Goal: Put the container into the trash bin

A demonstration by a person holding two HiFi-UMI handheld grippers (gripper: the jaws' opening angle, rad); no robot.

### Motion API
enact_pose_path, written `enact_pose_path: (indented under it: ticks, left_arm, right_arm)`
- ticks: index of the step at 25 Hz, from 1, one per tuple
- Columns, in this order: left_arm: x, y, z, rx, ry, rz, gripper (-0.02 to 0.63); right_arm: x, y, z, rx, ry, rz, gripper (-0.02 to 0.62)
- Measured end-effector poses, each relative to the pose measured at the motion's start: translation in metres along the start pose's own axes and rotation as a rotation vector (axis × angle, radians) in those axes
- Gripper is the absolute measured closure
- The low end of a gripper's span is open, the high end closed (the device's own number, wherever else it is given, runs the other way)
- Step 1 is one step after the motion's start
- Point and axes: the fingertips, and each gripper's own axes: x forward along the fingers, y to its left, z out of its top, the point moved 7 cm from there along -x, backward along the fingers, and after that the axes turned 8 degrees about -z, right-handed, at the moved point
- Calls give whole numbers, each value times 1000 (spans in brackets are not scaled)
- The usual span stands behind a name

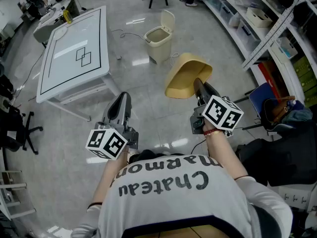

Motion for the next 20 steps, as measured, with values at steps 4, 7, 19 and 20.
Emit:
enact_pose_path:
  ticks: [4, 7, 19, 20]
  left_arm:
    - [2, -5, 0, 3, 1, -4, 574]
    - [4, -7, -5, -1, 11, -9, 574]
    - [49, 45, -23, -62, 59, -22, 574]
    - [57, 53, -21, -70, 54, -29, 574]
  right_arm:
    - [-3, -3, 1, 0, 2, 1, 563]
    - [-6, -9, 1, 10, -3, -2, 563]
    - [43, -32, 1, 120, 33, -63, 562]
    - [52, -31, 3, 122, 37, -70, 561]
